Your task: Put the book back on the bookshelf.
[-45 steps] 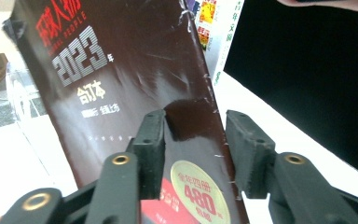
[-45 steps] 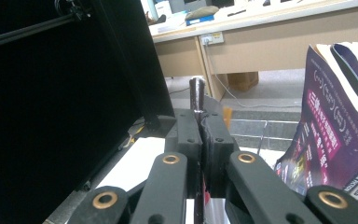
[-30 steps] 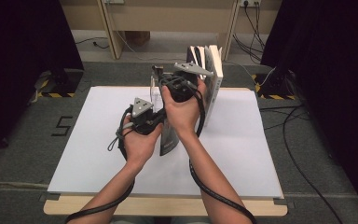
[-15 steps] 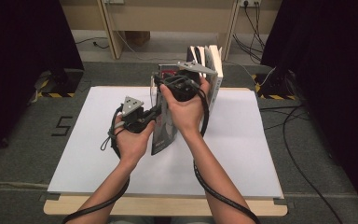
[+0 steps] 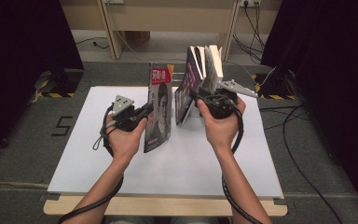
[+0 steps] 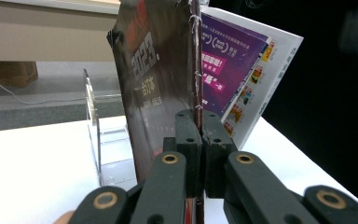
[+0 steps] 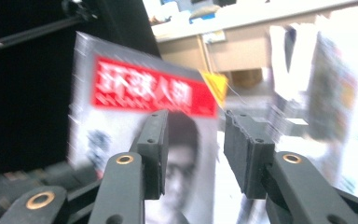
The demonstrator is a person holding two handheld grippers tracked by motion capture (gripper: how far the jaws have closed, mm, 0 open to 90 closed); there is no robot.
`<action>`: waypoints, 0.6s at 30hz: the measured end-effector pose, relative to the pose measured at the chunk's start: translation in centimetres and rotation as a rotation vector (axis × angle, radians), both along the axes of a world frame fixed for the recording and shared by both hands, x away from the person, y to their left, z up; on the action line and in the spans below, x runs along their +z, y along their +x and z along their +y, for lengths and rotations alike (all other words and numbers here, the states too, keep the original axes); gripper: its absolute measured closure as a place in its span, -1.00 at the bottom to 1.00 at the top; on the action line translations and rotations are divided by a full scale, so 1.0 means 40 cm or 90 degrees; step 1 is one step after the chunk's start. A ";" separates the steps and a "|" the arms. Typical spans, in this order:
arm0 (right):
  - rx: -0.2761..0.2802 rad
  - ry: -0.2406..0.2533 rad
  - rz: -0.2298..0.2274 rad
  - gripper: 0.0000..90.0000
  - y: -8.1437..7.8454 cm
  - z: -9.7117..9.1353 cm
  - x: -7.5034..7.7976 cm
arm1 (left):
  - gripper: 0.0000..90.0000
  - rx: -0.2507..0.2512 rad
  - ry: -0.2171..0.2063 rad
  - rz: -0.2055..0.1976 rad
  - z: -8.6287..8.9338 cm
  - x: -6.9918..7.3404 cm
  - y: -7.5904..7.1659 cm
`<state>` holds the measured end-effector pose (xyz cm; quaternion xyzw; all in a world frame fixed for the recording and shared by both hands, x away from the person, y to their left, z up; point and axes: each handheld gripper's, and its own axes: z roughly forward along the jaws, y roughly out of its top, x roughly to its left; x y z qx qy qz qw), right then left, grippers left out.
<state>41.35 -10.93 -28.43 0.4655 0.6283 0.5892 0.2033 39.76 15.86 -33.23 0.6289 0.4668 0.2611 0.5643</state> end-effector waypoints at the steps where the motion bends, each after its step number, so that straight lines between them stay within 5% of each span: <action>1: -0.004 -0.003 0.007 0.36 -0.004 -0.017 -0.015 | 0.95 0.003 0.000 -0.003 0.004 0.003 0.000; 8: -0.052 -0.002 0.066 0.36 -0.026 -0.121 -0.131 | 0.95 0.004 -0.008 -0.020 0.014 0.026 0.001; 18: -0.106 -0.005 0.110 0.36 -0.057 -0.216 -0.264 | 0.95 0.012 -0.003 -0.038 0.019 0.050 0.022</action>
